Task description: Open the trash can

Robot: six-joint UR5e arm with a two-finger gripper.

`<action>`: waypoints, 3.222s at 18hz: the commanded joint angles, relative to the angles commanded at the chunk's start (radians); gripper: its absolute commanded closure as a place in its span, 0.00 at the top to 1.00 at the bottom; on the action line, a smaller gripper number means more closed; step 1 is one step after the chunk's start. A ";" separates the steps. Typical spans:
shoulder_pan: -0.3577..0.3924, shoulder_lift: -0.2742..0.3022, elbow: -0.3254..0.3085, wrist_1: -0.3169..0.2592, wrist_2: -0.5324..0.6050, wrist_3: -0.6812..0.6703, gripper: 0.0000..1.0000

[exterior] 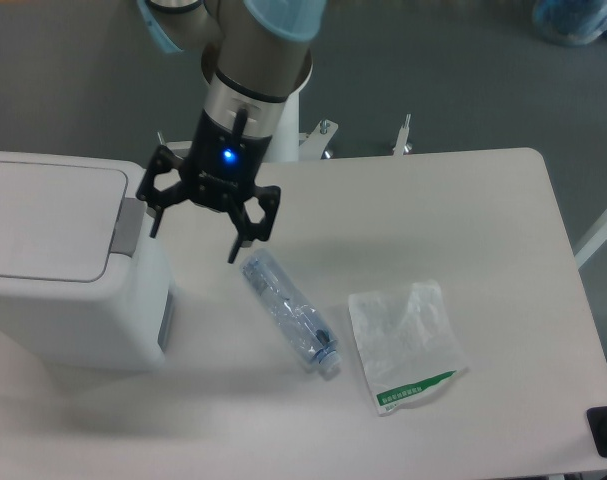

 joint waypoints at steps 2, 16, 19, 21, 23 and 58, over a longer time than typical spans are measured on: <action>-0.002 -0.003 -0.015 0.005 0.003 0.000 1.00; -0.008 -0.009 -0.029 0.006 0.008 0.000 1.00; -0.008 -0.002 -0.017 0.005 -0.002 -0.002 1.00; -0.008 0.003 -0.011 0.006 -0.003 -0.030 1.00; -0.009 0.003 -0.015 0.006 0.000 -0.043 1.00; 0.185 -0.055 0.006 0.063 0.015 -0.005 1.00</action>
